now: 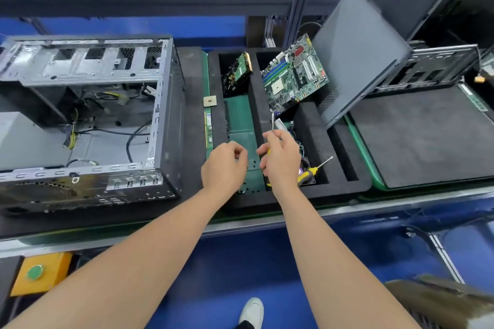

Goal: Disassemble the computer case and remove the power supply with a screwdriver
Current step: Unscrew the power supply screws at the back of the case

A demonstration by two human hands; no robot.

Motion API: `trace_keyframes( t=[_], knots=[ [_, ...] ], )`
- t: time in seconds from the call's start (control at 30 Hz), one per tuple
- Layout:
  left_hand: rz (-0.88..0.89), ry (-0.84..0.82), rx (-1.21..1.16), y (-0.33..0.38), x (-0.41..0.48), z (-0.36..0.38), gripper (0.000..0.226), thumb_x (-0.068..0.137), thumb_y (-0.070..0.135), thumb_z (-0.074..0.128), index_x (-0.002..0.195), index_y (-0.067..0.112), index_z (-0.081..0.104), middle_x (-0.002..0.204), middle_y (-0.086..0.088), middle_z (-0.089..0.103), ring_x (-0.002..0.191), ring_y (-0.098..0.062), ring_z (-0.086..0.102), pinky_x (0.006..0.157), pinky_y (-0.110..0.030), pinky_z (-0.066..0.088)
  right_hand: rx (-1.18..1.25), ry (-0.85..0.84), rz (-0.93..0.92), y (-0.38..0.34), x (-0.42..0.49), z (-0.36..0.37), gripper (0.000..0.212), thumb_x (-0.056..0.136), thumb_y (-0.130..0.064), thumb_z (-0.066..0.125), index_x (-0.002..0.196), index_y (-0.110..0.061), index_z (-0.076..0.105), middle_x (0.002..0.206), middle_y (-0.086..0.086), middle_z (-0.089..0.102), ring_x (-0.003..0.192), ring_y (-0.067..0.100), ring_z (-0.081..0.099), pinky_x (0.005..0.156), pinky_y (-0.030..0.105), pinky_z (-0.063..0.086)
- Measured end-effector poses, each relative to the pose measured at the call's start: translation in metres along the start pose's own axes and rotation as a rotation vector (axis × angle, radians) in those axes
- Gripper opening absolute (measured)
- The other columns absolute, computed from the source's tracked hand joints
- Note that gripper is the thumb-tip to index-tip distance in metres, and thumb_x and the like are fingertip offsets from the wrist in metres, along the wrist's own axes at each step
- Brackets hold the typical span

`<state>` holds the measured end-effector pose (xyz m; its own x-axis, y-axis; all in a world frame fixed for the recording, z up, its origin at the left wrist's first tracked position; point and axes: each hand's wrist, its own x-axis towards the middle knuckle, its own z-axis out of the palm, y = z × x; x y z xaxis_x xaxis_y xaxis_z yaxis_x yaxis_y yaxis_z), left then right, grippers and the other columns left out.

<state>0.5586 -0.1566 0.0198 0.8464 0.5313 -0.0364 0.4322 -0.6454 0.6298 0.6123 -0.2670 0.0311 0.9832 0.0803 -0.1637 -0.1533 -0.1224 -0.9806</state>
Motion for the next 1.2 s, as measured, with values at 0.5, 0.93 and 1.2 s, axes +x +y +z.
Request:
trace_keyframes(
  t=[0.5, 0.93, 1.2],
  knots=[
    [0.231, 0.188, -0.487, -0.012, -0.026, -0.207, 0.029, 0.098, 0.002, 0.045, 0.107, 0.019, 0.067, 0.085, 0.011, 0.069, 0.068, 0.005, 0.063, 0.054, -0.009, 0.045, -0.023, -0.102, -0.35, -0.114, -0.1, 0.126, 0.024, 0.103, -0.024, 0.047, 0.096, -0.026, 0.07, 0.072, -0.011, 0.07, 0.06, 0.007, 0.066, 0.057, 0.025, 0.052],
    [0.152, 0.329, -0.084, -0.227, -0.069, -0.34, 0.029, 0.087, 0.004, 0.052, 0.095, 0.025, 0.071, 0.113, 0.005, 0.066, 0.103, -0.006, 0.053, 0.087, -0.027, 0.039, 0.023, -0.496, -0.031, -0.08, -0.244, 0.273, 0.024, 0.113, -0.022, 0.04, 0.114, -0.022, 0.064, 0.078, 0.01, 0.071, 0.052, 0.026, 0.065, 0.047, 0.032, 0.052],
    [0.36, 0.052, 0.153, -0.302, -0.074, -0.352, 0.062, 0.075, 0.001, 0.063, 0.13, 0.028, 0.056, 0.137, 0.001, 0.054, 0.129, -0.025, 0.049, 0.102, -0.049, 0.045, -0.103, -0.498, 0.043, -0.036, -0.285, 0.303, 0.026, 0.112, -0.021, 0.037, 0.108, -0.018, 0.062, 0.086, 0.011, 0.072, 0.061, 0.026, 0.066, 0.056, 0.036, 0.053]
  ],
)
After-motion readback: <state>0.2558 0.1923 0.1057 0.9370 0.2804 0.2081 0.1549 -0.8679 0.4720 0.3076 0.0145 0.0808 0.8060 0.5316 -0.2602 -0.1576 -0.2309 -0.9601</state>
